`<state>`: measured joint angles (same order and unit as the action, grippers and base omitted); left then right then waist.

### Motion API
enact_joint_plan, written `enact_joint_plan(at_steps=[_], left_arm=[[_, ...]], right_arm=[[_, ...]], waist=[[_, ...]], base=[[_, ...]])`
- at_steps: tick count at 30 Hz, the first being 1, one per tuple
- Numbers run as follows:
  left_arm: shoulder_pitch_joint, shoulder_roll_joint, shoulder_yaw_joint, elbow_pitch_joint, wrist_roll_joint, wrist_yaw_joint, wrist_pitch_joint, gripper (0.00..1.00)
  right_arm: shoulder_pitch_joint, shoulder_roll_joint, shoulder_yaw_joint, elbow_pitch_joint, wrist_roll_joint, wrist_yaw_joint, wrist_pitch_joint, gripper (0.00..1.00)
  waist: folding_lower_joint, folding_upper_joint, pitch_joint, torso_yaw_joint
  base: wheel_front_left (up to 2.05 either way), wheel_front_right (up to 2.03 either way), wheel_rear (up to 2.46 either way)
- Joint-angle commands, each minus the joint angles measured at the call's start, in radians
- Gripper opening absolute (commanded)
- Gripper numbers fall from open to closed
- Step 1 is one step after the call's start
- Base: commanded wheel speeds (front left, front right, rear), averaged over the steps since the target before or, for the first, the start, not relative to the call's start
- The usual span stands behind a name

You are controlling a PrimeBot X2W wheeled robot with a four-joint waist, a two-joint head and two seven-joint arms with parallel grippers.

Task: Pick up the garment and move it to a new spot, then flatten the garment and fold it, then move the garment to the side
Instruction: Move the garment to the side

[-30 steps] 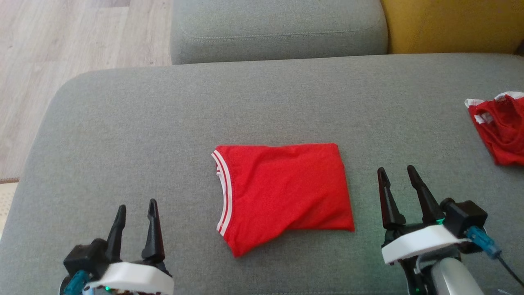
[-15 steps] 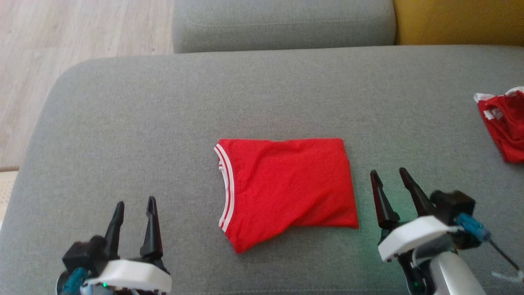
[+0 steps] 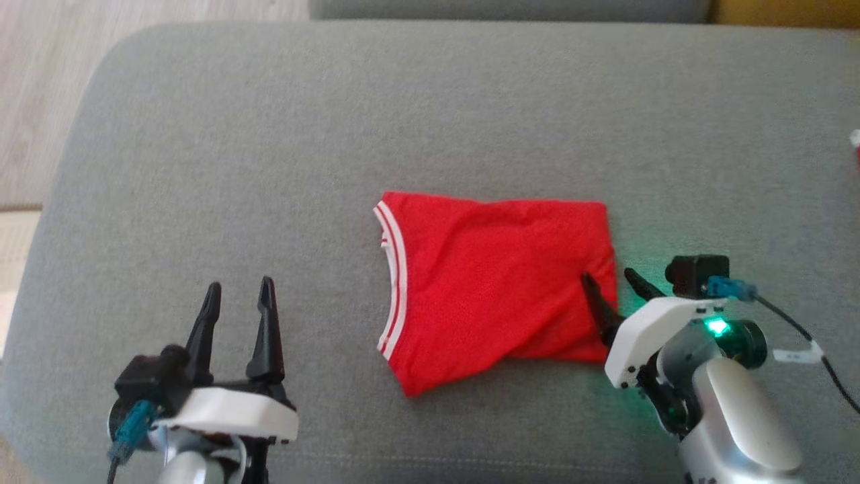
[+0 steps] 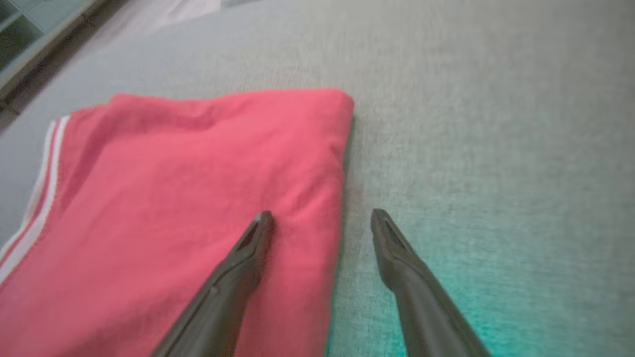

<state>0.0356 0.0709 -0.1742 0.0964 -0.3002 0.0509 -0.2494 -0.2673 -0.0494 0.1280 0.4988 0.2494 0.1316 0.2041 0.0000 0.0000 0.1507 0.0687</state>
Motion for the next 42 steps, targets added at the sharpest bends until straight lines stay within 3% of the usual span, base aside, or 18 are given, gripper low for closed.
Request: enact_joint_plan(at_steps=[1,8,10,12,13,14,20,29,37,42], left_arm=[[-0.049,-0.004,0.035,-0.039,0.013,-0.006,-0.012,1.0],[-0.07,-0.014,0.044,-0.037,0.011,-0.012,-0.012,1.0],[-0.072,-0.016,0.046,-0.036,0.012,-0.012,-0.012,1.0],[-0.073,-0.017,0.049,-0.036,0.013,-0.012,-0.012,1.0],[-0.073,-0.017,0.051,-0.037,0.014,-0.013,-0.012,1.0],[-0.073,-0.018,0.052,-0.039,0.016,-0.014,-0.012,1.0],[-0.072,-0.019,0.054,-0.048,0.037,-0.024,-0.012,1.0],[-0.098,0.001,0.051,-0.057,0.078,-0.039,-0.012,1.0],[-0.133,0.039,0.043,-0.086,0.101,-0.044,0.011,1.0],[-0.163,0.062,0.032,-0.11,0.114,-0.05,0.04,1.0]], right_arm=[[-0.046,-0.001,0.019,-0.02,0.004,-0.001,0.022,1.0],[-0.07,-0.017,0.038,-0.001,0.064,-0.001,0.145,1.0],[-0.072,-0.024,0.058,-0.01,0.097,-0.001,0.173,0.47],[-0.074,-0.035,0.074,-0.024,0.118,-0.001,0.19,0.29],[-0.075,-0.042,0.081,-0.034,0.126,-0.001,0.192,0.1],[-0.077,-0.048,0.085,-0.043,0.131,-0.001,0.19,0.0],[-0.088,-0.083,0.082,-0.11,0.14,-0.001,0.143,0.0],[-0.1,-0.127,0.01,-0.232,0.105,-0.001,0.083,0.0],[-0.097,-0.102,-0.051,-0.295,0.085,-0.001,0.041,0.0],[-0.096,-0.077,-0.05,-0.292,0.084,-0.001,0.013,0.0]], waist=[[0.0,0.0,0.037,0.031],[0.0,0.0,0.074,0.057],[0.0,0.0,0.076,0.057],[0.0,0.0,0.076,0.054],[0.0,0.0,0.075,0.049],[0.0,0.0,0.075,0.044],[0.0,0.0,0.086,-0.025],[0.0,0.0,0.155,-0.222],[0.0,0.0,0.225,-0.412],[0.0,0.0,0.254,-0.491]], base=[[0.0,0.0,0.0],[0.0,0.0,0.0],[0.0,0.0,0.0],[0.0,0.0,0.0],[0.0,0.0,0.0],[0.0,0.0,0.0],[0.0,0.0,0.0],[0.0,0.0,0.0],[0.0,0.0,0.0],[0.0,0.0,0.0]])
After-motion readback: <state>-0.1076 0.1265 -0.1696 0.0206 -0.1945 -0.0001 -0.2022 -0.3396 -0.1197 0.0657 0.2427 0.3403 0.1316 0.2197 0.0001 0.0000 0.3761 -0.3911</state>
